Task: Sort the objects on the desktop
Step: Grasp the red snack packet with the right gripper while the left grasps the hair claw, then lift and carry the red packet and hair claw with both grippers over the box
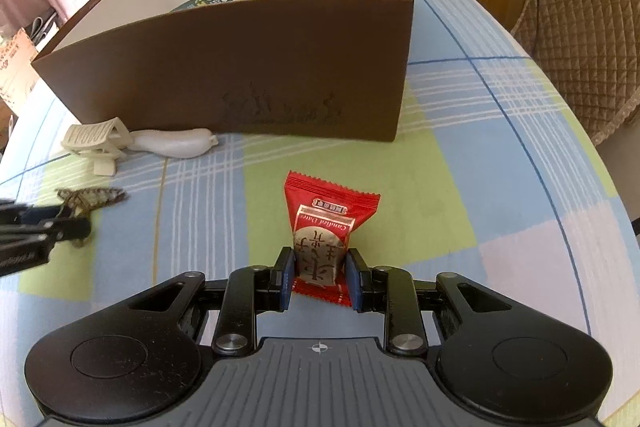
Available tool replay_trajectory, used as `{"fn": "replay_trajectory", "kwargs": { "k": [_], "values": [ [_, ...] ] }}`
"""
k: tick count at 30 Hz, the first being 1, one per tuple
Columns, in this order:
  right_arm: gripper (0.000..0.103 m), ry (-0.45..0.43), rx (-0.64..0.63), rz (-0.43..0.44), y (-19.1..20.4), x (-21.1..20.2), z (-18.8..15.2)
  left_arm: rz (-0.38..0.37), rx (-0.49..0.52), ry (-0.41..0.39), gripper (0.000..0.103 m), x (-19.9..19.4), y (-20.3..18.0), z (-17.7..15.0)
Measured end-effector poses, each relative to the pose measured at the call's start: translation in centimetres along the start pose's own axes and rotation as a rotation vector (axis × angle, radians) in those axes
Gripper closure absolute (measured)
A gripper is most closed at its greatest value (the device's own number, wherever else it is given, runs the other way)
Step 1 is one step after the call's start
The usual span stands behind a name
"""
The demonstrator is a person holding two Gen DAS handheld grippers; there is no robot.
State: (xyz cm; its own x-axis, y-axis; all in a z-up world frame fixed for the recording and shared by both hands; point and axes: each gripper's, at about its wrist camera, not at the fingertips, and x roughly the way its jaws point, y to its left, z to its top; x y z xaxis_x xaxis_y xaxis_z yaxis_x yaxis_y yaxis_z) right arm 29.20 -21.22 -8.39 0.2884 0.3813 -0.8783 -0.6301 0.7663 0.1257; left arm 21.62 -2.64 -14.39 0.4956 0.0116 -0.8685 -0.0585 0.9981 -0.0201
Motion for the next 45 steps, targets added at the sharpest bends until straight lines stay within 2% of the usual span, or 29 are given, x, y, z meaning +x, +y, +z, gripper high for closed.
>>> {"fn": "replay_trajectory", "kwargs": {
  "k": [3,4,7,11,17,19,25,28,30,31,33,34,39,45],
  "values": [
    [0.078,0.006,-0.005,0.009,0.0,-0.1,-0.3,0.009,-0.015,0.016,0.076,-1.0,0.9,-1.4],
    [0.075,0.006,0.0,0.011,-0.1,-0.1,-0.3,0.019,-0.021,0.024,0.075,-1.3,1.1,-1.7],
    [0.03,0.012,0.036,0.003,-0.4,-0.1,-0.5,0.042,-0.039,0.028,0.065,-1.8,1.2,-2.2],
    [0.029,0.005,0.071,0.011,-0.6,-0.2,-0.3,0.042,-0.074,0.009,0.065,-1.8,1.4,-1.8],
    [0.029,-0.013,0.069,-0.003,-0.5,-0.3,0.0,0.069,-0.055,0.006,0.067,-0.7,0.8,-0.9],
    [0.029,-0.019,0.076,-0.012,-0.5,-0.1,0.2,0.078,-0.053,0.012,0.077,-0.3,0.8,-0.7],
    [0.029,-0.038,0.087,-0.035,-0.4,0.8,1.5,0.092,-0.031,0.009,0.078,-0.2,1.2,-0.6],
    [0.03,-0.043,0.089,-0.054,-0.3,1.5,2.1,0.09,-0.035,0.011,0.078,-0.4,1.5,-0.9],
    [0.036,-0.045,0.079,-0.061,-0.2,1.9,2.2,0.092,-0.039,0.014,0.078,-0.6,1.5,-1.2],
    [0.049,-0.039,0.067,-0.058,-0.1,2.1,2.1,0.093,-0.041,0.015,0.078,-0.7,1.5,-1.4],
    [0.063,-0.047,0.027,-0.069,0.3,2.2,1.7,0.093,-0.048,0.018,0.078,-0.9,1.6,-1.7],
    [0.076,-0.051,-0.004,-0.074,0.7,2.1,1.5,0.093,-0.051,0.018,0.078,-1.0,1.6,-1.9],
    [0.08,-0.024,-0.082,-0.028,1.4,1.5,0.3,0.092,-0.069,0.02,0.078,-1.5,1.8,-2.3],
    [0.08,0.007,-0.112,0.024,2.4,0.8,-1.2,0.089,-0.074,0.021,0.078,-1.9,1.8,-2.7]
  ]
}}
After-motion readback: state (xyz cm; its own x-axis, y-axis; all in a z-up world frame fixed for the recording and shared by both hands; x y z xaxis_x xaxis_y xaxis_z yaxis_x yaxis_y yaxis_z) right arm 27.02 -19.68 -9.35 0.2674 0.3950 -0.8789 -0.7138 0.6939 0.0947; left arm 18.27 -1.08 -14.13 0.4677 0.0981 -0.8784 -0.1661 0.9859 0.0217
